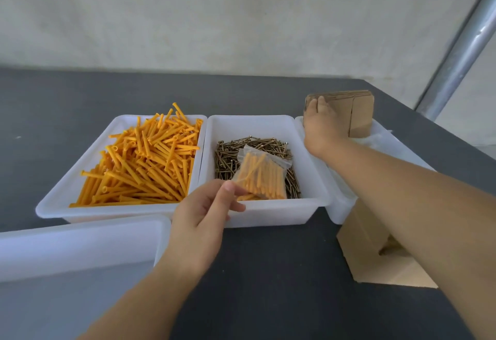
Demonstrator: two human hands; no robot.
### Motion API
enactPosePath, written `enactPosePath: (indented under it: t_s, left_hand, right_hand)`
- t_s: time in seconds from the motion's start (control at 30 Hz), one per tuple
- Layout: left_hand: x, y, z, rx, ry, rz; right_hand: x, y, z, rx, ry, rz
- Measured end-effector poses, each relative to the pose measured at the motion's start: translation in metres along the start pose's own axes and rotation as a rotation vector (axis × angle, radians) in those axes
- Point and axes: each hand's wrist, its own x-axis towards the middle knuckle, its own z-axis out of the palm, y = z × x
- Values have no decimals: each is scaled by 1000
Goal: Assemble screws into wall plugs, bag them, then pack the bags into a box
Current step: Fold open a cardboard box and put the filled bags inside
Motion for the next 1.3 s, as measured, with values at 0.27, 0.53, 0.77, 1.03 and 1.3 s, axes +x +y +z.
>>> enactPosePath:
  t_s: [0.27, 0.53, 0.77, 1.03, 1.3]
  left_hand:
    - [0, -1, 0, 24, 18, -13]
    - [1, 1, -1, 1, 40, -33]
    - [2, 1, -3, 18, 26, -30]
    - [-2, 11, -7, -168, 123, -17]
    - [3, 17, -16, -499, 269, -182]
  right_hand:
    - [-19, -2, -16, -121, 58, 20]
    - [-13, 14, -26, 132, 149, 255]
    - [-20, 9, -61, 252, 434, 55]
    - [-77, -47, -133, 440, 638, -342]
    - [-172, -65, -168, 729, 453, -564]
